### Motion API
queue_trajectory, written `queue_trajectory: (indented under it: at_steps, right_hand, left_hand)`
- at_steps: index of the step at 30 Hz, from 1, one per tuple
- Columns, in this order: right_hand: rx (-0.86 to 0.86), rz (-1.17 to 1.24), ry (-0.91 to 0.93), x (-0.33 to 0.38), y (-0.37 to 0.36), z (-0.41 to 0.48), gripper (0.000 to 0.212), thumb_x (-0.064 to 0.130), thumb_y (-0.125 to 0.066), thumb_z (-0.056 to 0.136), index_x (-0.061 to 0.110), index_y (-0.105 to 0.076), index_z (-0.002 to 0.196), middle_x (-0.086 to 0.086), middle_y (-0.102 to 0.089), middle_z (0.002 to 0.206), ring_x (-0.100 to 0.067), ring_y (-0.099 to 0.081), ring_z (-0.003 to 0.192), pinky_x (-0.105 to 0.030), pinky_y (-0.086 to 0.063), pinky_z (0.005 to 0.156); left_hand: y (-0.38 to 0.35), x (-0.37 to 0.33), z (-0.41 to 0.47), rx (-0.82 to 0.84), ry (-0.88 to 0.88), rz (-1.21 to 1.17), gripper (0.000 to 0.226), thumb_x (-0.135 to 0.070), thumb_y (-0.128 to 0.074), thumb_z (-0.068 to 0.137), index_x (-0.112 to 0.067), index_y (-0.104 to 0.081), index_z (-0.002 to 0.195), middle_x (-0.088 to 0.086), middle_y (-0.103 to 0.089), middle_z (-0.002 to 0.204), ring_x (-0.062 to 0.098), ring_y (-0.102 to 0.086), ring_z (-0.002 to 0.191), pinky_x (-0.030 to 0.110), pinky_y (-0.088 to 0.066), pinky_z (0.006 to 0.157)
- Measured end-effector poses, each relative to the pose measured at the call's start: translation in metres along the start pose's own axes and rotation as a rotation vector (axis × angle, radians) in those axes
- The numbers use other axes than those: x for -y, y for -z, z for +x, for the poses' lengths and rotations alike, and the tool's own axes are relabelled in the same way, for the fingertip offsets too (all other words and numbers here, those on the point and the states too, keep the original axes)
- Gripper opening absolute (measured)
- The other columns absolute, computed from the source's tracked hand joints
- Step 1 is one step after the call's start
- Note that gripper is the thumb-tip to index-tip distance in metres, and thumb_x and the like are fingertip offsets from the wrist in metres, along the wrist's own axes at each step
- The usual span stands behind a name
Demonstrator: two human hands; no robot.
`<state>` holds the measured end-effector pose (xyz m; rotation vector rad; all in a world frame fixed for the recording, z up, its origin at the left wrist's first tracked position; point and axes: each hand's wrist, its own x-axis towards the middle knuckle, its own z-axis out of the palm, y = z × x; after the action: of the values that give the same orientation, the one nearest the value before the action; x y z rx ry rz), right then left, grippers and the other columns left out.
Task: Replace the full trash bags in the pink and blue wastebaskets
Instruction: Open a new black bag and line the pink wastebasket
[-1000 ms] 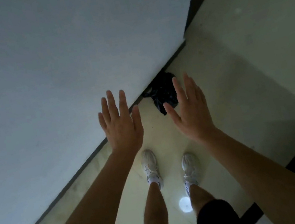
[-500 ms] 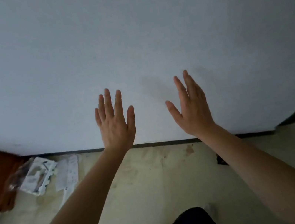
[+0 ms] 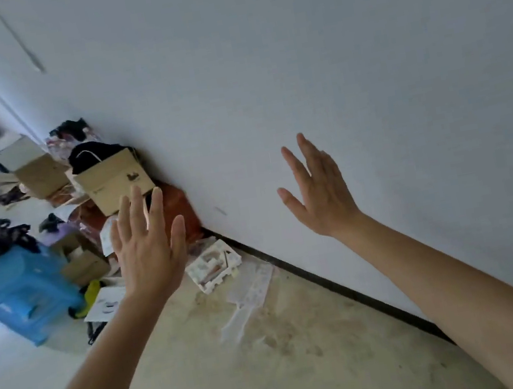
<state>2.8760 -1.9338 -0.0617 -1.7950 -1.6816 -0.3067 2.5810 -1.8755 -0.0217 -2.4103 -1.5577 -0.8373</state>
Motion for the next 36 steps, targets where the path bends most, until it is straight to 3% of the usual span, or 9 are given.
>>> queue_trajectory:
  at_steps: [6,11,17,22,30,36]
  right_hand:
    - [0.091,0.113,0.165,0.126,-0.098,0.078,0.069,0.048,-0.042,0.102,0.017,-0.02,0.159,-0.017,-0.005,0.167,-0.031,-0.009,0.154,-0.05,-0.014,0.123]
    - [0.162,0.159,0.304,0.188,-0.185,0.143,0.069,0.049,-0.041,0.102,0.021,-0.016,0.159,-0.014,-0.002,0.168,-0.03,-0.006,0.155,-0.048,-0.013,0.124]
    - [0.268,0.243,0.483,0.276,-0.294,0.233,0.071,0.046,-0.051,0.098,0.018,-0.023,0.156,-0.018,-0.015,0.164,-0.034,-0.019,0.149,-0.054,-0.027,0.119]
    - [0.348,0.38,0.646,0.399,-0.374,0.281,0.07,0.044,-0.05,0.099,0.016,-0.023,0.157,-0.017,-0.009,0.166,-0.034,-0.015,0.151,-0.051,-0.021,0.122]
    - [0.45,0.422,0.894,0.629,-0.5,0.285,0.071,0.044,-0.043,0.1,0.02,-0.013,0.16,-0.013,0.001,0.168,-0.029,-0.004,0.155,-0.047,-0.011,0.124]
    - [0.469,0.407,0.859,0.752,-0.568,0.32,0.068,0.049,-0.04,0.103,0.021,-0.016,0.16,-0.014,0.002,0.168,-0.03,-0.006,0.155,-0.048,-0.013,0.124]
  left_hand:
    - [0.019,0.129,0.017,-0.099,0.21,0.015,0.065,-0.055,-0.019,0.1,-0.021,-0.024,0.155,0.009,-0.013,0.164,0.027,-0.006,0.151,0.056,-0.013,0.12]
    - [0.002,0.205,0.035,-0.153,0.345,0.044,0.06,-0.048,-0.028,0.101,-0.021,-0.026,0.154,0.008,-0.012,0.164,0.027,-0.006,0.151,0.055,-0.011,0.12]
    - [0.012,0.309,0.056,-0.158,0.519,0.22,0.064,-0.05,-0.025,0.099,-0.017,-0.032,0.153,0.011,-0.014,0.164,0.031,-0.011,0.151,0.055,-0.018,0.118]
    - [0.042,0.416,0.044,-0.176,0.712,0.394,0.061,-0.047,-0.029,0.1,-0.019,-0.027,0.154,0.011,-0.011,0.164,0.031,-0.009,0.151,0.057,-0.017,0.118]
    - [0.078,0.602,-0.013,-0.246,0.934,0.511,0.064,-0.05,-0.03,0.099,-0.017,-0.027,0.154,0.014,-0.012,0.164,0.032,-0.01,0.151,0.058,-0.016,0.117]
    - [0.111,0.754,0.005,-0.15,0.942,0.531,0.064,-0.052,-0.03,0.098,-0.021,-0.027,0.155,0.013,-0.009,0.164,0.035,-0.009,0.151,0.063,-0.017,0.115]
